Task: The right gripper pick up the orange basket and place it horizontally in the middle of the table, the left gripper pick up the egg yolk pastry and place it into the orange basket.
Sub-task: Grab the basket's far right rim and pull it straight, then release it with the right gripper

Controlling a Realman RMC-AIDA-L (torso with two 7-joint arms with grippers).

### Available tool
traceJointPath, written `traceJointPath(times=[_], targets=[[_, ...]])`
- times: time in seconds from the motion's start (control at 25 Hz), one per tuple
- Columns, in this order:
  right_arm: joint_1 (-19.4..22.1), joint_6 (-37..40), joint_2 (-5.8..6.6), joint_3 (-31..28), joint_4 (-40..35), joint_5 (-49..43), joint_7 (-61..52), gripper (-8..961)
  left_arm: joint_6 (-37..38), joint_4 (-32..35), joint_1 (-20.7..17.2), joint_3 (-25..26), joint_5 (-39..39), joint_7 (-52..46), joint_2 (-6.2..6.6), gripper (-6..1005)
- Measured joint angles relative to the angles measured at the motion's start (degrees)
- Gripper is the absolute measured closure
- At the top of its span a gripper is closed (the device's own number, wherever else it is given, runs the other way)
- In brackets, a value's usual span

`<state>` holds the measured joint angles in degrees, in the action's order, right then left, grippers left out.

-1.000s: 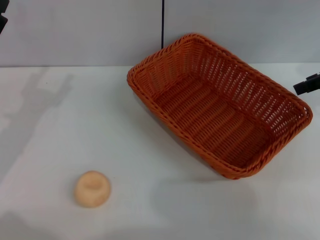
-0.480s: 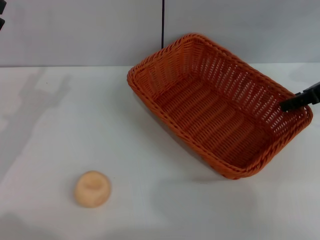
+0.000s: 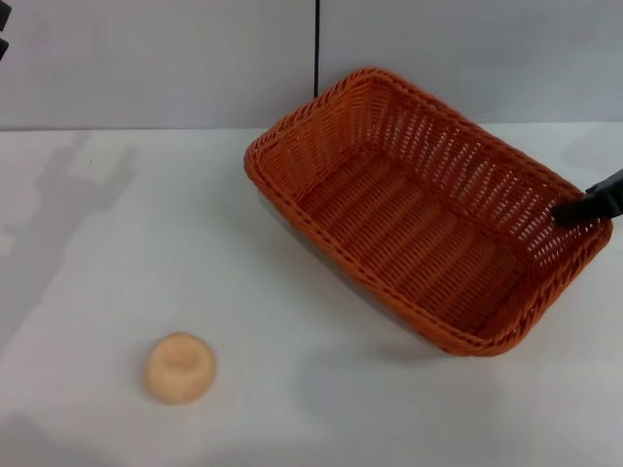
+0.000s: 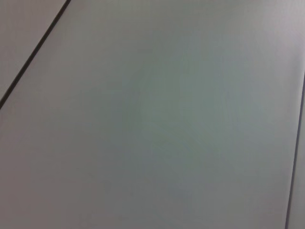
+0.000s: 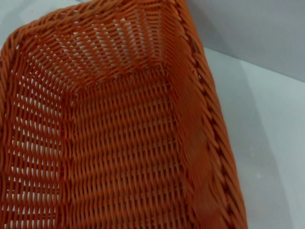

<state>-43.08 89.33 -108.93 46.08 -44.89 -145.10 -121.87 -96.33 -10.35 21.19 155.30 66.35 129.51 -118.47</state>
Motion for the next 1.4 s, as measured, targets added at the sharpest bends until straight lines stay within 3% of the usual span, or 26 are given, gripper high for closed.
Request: traceJointPath(times=[0.08, 0.32, 0.6, 0.76, 1.08, 1.2, 1.4], targets=[[0.33, 0.26, -0.2, -0.02, -0.57, 0.2, 0.31, 771, 0.0, 0.07, -0.01, 0.0, 0.0, -0.01, 0.0, 166], [3.57, 2.5, -1.29, -1.09, -6.24, 5.68, 2.86, 760, -0.03, 0.64, -0.04, 0.0, 0.0, 0.0, -0.01, 166], [8.24, 7.46, -0.1, -1.33, -10.22, 19.72, 4.99, 747, -1.01, 0.68, -0.46, 0.15, 0.02, -0.04, 0.0, 167], [8.87, 9.12, 0.21, -2.17, -10.38, 22.01, 5.74, 740, -1.51, 0.69, -0.55, 0.37, 0.01, -0.08, 0.0, 167], [9.21, 16.06, 0.26, -9.7, -10.53, 25.81, 9.16, 726, -2.21, 0.77, -0.54, 0.48, 0.02, -0.14, 0.0, 168], [9.61, 18.16, 0.91, -10.88, -10.52, 27.71, 10.32, 720, -2.26, 0.77, -0.54, 0.53, 0.01, -0.14, 0.0, 168], [9.24, 21.12, 3.21, -9.85, -9.37, 27.77, 13.68, 711, -2.27, 0.77, -0.54, 0.46, 0.01, -0.14, 0.07, 168]])
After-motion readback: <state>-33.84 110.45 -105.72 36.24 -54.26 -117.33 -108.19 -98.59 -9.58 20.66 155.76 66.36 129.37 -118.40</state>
